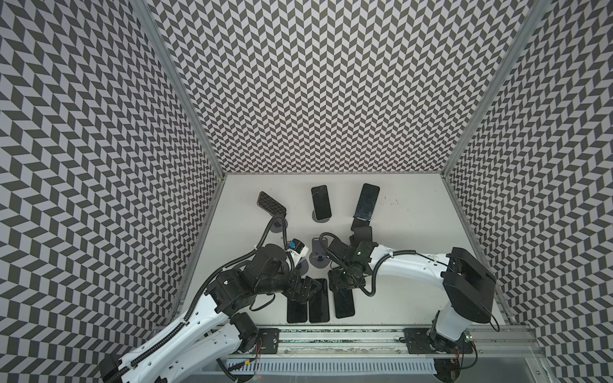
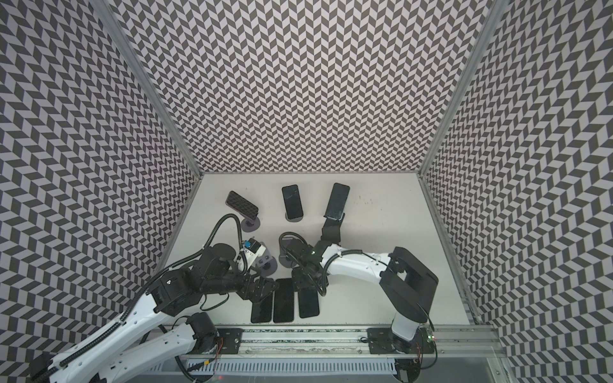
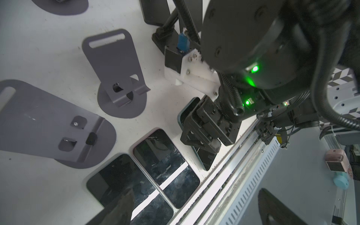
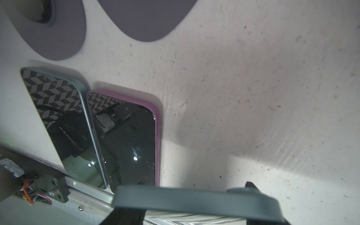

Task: Remove the phone from the phone stand
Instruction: Place the phone at the bottom-center of the table.

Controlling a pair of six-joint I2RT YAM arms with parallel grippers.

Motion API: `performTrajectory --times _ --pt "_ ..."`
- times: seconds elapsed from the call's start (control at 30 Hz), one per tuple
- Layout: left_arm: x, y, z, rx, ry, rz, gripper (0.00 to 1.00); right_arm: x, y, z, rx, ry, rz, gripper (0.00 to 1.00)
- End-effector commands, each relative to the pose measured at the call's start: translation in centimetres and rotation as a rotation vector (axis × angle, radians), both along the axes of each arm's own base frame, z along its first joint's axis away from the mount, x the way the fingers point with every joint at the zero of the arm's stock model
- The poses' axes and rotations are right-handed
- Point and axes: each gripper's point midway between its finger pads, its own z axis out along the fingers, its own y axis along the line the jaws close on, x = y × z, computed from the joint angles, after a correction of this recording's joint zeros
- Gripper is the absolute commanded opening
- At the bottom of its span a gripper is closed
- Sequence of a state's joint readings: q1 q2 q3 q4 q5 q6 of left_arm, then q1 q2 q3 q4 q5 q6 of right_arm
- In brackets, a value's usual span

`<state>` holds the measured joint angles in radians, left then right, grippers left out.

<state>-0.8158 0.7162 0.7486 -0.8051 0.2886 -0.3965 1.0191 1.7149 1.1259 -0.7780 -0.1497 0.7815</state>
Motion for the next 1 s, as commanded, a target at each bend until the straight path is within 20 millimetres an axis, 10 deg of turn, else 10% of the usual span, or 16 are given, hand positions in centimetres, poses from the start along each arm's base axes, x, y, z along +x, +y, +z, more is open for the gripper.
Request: performTrajectory --times 0.0,0.97 --pt "-1.3 0.1 -0.8 0.016 0.03 -0.061 0.99 -0.3 0.8 -0.5 0.018 0.022 -0.013 0.46" --pt "-0.6 1.0 -1.1 0.037 -0.005 -0.009 0.99 -1.7 0.9 -1.2 0.023 0.108 -0.032 0.46"
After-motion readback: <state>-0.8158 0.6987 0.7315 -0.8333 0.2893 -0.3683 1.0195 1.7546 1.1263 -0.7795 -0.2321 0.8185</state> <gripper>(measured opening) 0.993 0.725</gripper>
